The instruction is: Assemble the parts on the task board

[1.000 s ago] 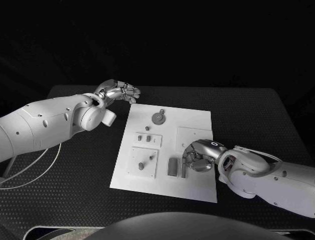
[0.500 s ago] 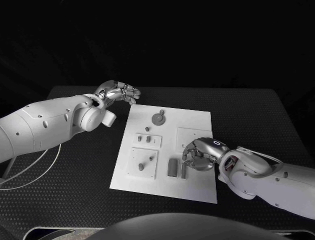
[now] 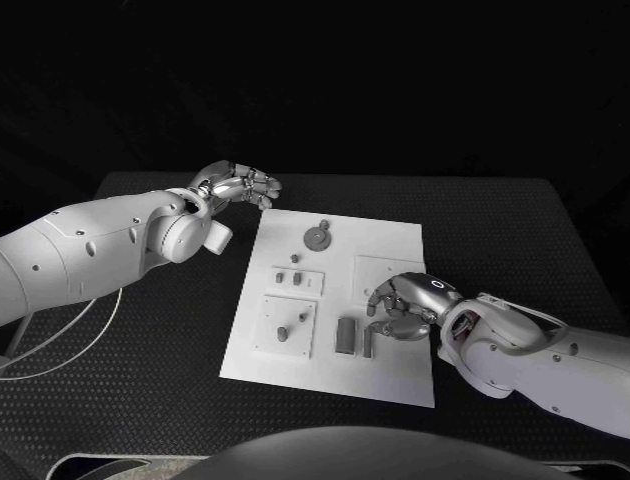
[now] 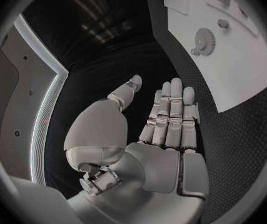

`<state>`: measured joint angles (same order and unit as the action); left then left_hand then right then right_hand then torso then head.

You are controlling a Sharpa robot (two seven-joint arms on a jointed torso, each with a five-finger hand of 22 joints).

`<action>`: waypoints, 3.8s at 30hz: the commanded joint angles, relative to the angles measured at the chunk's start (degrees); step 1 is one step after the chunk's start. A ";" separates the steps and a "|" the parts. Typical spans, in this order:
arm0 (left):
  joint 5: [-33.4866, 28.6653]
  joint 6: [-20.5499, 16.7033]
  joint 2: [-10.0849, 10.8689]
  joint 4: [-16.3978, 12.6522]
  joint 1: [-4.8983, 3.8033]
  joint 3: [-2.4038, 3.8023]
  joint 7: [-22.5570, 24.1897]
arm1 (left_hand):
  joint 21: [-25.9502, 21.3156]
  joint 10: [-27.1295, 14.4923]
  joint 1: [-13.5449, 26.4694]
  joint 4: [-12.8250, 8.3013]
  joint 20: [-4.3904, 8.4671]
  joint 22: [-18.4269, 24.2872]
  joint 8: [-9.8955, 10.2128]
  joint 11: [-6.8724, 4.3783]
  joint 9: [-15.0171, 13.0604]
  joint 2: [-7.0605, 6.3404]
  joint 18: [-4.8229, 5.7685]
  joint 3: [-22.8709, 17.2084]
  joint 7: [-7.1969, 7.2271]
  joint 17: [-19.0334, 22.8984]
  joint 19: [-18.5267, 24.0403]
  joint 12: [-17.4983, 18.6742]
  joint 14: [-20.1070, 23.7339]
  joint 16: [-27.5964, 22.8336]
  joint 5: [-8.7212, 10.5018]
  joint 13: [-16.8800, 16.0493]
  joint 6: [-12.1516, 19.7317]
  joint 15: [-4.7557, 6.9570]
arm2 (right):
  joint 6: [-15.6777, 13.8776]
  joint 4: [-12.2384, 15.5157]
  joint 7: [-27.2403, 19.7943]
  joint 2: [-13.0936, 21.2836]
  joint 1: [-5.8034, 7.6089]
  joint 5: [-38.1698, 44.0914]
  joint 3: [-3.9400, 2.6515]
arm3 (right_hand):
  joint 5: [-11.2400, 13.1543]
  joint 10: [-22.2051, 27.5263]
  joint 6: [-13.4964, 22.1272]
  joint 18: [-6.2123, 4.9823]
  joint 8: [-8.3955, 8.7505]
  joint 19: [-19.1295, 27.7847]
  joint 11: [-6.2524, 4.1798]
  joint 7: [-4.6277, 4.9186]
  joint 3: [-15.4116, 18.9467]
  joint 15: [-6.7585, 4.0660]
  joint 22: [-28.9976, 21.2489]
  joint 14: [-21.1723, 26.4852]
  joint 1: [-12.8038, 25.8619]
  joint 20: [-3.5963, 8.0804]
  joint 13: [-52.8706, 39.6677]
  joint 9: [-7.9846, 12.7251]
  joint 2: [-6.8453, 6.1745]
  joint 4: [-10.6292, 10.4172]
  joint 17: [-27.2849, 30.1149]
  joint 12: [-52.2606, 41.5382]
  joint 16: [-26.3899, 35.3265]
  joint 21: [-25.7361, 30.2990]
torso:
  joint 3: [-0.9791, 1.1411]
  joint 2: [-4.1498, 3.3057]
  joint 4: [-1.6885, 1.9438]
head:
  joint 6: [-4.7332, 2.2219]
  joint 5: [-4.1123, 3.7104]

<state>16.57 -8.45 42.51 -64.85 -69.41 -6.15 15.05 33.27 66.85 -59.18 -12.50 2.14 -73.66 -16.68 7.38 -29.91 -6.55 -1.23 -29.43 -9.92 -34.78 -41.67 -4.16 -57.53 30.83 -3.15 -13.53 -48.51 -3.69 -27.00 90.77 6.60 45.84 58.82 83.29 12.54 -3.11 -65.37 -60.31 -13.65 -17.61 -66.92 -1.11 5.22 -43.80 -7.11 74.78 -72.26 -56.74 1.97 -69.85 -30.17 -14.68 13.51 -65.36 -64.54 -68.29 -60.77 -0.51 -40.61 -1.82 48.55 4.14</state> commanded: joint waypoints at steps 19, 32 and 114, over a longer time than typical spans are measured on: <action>0.26 0.61 -0.05 -0.20 -0.07 0.03 0.29 | -0.35 -0.34 0.34 0.50 -0.36 -0.14 -0.34 0.01 0.02 -0.09 -1.13 0.08 -0.14 -0.15 0.09 0.06 -0.16 -0.36 0.25 0.08 0.38 -0.21 | 2.73 -1.26 3.44 -1.90 -1.09 4.36 0.02 | 0.33 0.89 0.20 -1.35 -0.41 0.92 -0.07 -0.14 5.18 0.02 0.07 0.95 -1.31 0.40 -0.31 -0.34 -0.11 1.79 -0.47 -0.27 0.12 0.37 | 0.03 -0.03 0.06 | 0.21 0.04; 0.27 0.64 -0.03 -0.26 -0.07 0.03 0.27 | -0.38 -0.34 0.36 0.54 -0.36 -0.18 -0.34 0.01 0.02 -0.08 -1.12 0.10 -0.14 -0.20 0.09 0.06 -0.17 -0.40 0.25 0.09 0.39 -0.21 | 2.01 -1.30 3.10 -1.79 -1.25 4.56 0.02 | 0.33 0.53 -0.58 -1.35 -0.99 0.79 -0.39 -0.48 5.01 -0.22 0.04 0.76 -2.30 0.40 -0.31 -0.65 0.02 1.91 -0.48 -0.42 0.09 0.39 | 0.01 0.00 -0.02 | 0.13 0.09; -15.41 -24.51 -0.84 -13.93 6.21 4.12 12.16 | -33.27 -66.85 59.18 12.50 -2.14 73.66 16.68 -7.38 29.91 6.55 1.23 29.43 9.92 34.78 41.67 4.16 57.53 -30.83 3.15 13.53 48.51 3.69 | -2.97 -16.59 -29.67 -7.26 1.50 -76.10 -14.22 | 3.11 65.37 60.31 13.65 17.61 66.92 1.11 -5.22 43.80 7.11 -74.78 72.26 56.74 -1.97 69.85 30.17 14.68 -13.51 65.36 64.54 68.29 60.77 | 0.51 9.43 1.82 | -14.17 -4.14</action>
<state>2.45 -23.21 41.31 -76.66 -63.66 -2.25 23.80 1.03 2.16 -2.28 -0.02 -0.17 -6.99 -0.64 0.25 -1.25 -0.33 -0.45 -1.46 -0.13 -1.28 -1.39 -0.39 -1.62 0.69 -0.49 -0.26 -1.71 -0.40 -21.22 72.08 -17.72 37.92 60.46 11.94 -1.81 -0.43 -1.31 -1.25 -0.81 -0.51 -0.79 0.25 0.11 -0.73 0.23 1.50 -1.22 -1.38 -0.24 -0.20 -0.78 -0.07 0.25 -0.78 -0.51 -0.53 -0.44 -0.14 -31.64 -0.21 34.32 0.12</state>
